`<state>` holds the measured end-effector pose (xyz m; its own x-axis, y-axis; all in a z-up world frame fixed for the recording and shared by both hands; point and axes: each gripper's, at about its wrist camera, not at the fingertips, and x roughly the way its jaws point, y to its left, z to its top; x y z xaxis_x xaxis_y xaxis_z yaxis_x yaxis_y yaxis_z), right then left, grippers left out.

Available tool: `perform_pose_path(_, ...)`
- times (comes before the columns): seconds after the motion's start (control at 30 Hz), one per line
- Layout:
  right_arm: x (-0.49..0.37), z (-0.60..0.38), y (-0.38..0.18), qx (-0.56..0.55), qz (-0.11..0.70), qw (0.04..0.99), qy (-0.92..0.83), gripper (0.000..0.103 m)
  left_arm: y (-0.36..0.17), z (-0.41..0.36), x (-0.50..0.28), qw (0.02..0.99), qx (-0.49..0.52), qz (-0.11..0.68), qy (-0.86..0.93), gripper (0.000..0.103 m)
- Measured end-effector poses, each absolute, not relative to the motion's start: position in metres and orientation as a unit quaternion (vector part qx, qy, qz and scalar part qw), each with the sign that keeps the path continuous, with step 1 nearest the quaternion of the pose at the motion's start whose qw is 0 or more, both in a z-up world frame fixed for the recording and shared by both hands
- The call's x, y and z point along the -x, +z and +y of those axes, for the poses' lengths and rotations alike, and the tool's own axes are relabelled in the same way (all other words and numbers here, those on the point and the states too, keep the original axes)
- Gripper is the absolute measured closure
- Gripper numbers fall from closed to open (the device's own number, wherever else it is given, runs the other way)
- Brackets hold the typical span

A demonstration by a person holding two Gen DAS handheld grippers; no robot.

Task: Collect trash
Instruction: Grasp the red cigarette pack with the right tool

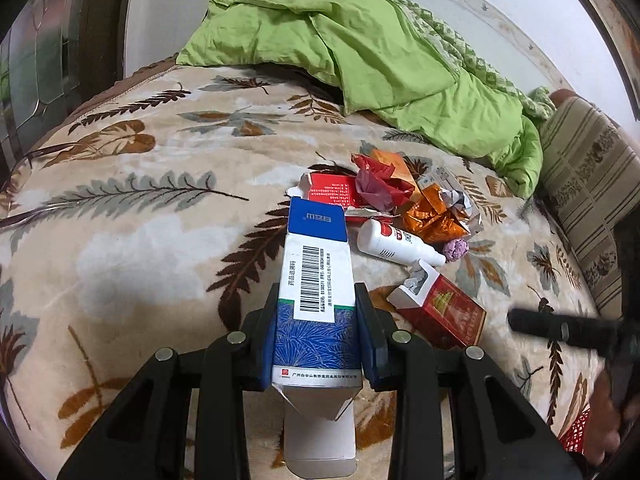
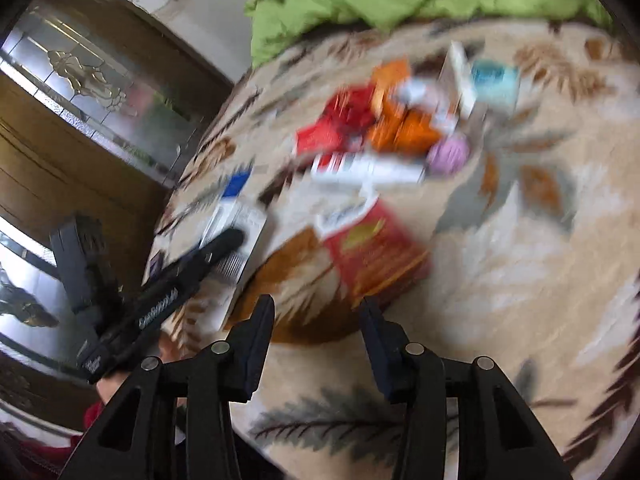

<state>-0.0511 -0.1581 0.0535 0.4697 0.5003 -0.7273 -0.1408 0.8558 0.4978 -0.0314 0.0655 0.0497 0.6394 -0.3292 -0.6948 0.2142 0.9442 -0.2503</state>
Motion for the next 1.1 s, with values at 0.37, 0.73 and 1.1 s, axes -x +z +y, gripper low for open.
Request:
perform_pose_path(0.37,0.018,-0.126,0.025,-0.09,0.475,0.862,0.152,0.039,0.048,0.069,0.03,0.903,0.075,0.398,-0.144,0.071)
perform_pose_path(0.73,0.031,-0.096,0.011,0.016,0.473,0.87,0.137,0.044,0.048,0.061,0.032,0.904,0.062,0.396,-0.15,0.071)
perform_pose_path(1.1,0.079,-0.121,0.046,-0.047,0.404,0.911,0.067,0.044,0.053,0.047,0.039,0.909,0.038,0.38,-0.166,0.071)
